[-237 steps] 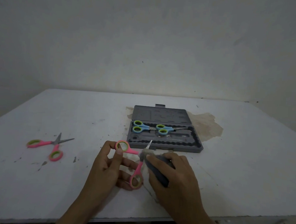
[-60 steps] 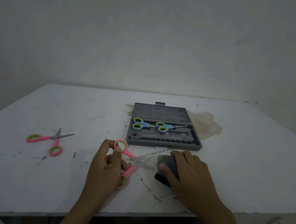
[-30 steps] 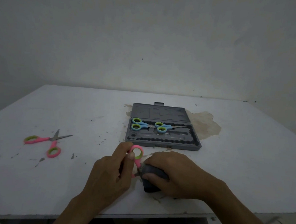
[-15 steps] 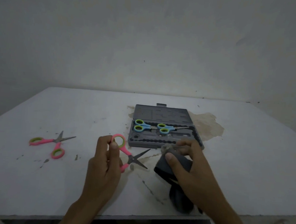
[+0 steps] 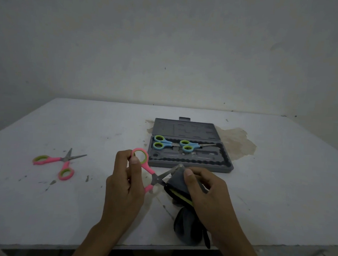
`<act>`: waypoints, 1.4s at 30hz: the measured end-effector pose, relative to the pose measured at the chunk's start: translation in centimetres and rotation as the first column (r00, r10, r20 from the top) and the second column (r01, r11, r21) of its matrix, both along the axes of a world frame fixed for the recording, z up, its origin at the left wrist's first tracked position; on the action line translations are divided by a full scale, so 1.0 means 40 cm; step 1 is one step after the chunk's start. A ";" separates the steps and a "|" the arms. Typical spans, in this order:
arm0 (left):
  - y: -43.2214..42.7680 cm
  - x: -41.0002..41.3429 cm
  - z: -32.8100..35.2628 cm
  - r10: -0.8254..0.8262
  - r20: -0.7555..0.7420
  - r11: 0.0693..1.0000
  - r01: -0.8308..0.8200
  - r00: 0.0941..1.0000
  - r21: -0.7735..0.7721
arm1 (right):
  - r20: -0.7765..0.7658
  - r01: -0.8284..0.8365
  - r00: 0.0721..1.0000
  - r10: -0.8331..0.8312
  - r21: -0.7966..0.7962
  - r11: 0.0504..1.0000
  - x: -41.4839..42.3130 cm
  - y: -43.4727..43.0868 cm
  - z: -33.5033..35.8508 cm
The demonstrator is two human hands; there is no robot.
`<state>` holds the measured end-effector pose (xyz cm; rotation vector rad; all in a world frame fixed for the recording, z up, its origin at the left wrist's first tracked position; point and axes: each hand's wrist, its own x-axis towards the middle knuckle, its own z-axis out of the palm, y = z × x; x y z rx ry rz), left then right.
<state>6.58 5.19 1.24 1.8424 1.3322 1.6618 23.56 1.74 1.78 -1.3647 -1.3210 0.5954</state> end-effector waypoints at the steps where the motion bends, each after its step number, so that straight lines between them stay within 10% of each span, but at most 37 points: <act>1: 0.000 0.001 0.002 0.003 0.004 1.000 -0.003 1.000 0.002 | -0.041 -0.002 0.999 0.002 0.002 1.000 -0.004 -0.001 0.003; 23: -0.008 0.044 0.010 0.033 0.093 0.999 -0.031 0.995 -0.022 | 0.259 -0.291 0.922 0.287 -0.022 0.956 -0.025 0.000 0.006; 35: 0.035 0.035 -0.002 0.131 0.128 0.973 -0.103 0.983 -0.207 | 0.207 0.052 0.976 -0.071 0.096 0.994 0.057 -0.029 0.025; 42: 0.012 0.072 0.000 0.020 0.065 0.990 -0.011 0.998 -0.138 | 0.680 -0.215 0.725 -0.110 0.376 0.901 -0.015 0.002 0.008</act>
